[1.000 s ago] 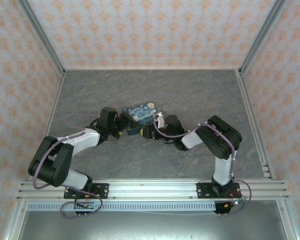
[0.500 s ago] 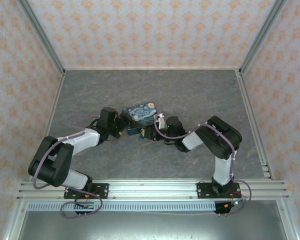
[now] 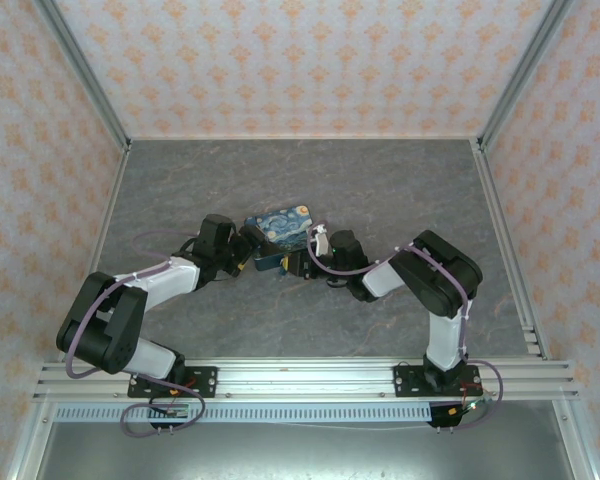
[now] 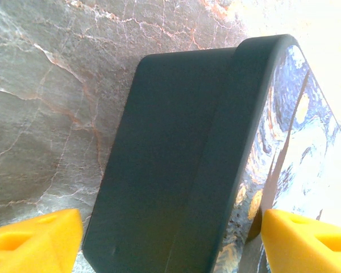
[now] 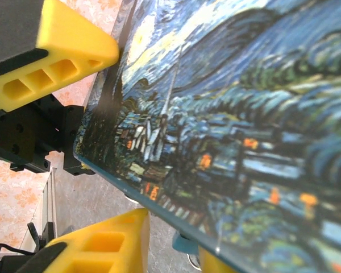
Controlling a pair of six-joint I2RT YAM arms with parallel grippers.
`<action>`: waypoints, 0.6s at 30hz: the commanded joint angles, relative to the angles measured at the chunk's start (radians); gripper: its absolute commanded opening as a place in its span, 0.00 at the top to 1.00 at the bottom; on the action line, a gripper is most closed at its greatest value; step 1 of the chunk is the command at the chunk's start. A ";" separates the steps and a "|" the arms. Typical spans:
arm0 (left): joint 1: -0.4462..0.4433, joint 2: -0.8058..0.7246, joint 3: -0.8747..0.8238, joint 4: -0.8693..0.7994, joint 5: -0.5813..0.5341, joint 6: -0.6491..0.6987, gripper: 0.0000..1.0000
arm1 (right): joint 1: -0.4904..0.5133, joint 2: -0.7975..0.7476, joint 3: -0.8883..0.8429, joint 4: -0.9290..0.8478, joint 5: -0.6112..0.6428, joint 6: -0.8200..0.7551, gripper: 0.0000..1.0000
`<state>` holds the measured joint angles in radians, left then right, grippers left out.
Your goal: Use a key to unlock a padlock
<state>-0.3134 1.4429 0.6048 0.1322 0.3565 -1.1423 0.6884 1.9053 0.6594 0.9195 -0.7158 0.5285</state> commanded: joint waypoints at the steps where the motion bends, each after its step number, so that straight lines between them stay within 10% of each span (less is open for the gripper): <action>1: -0.001 0.024 -0.033 -0.048 -0.004 0.012 0.19 | -0.001 0.011 0.035 0.015 0.009 -0.003 0.78; 18: -0.001 0.024 -0.046 -0.052 -0.023 0.003 0.19 | -0.003 -0.028 -0.029 0.047 0.113 0.034 1.00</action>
<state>-0.3130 1.4429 0.5941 0.1497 0.3553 -1.1431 0.6891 1.9049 0.6529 0.9180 -0.6743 0.5488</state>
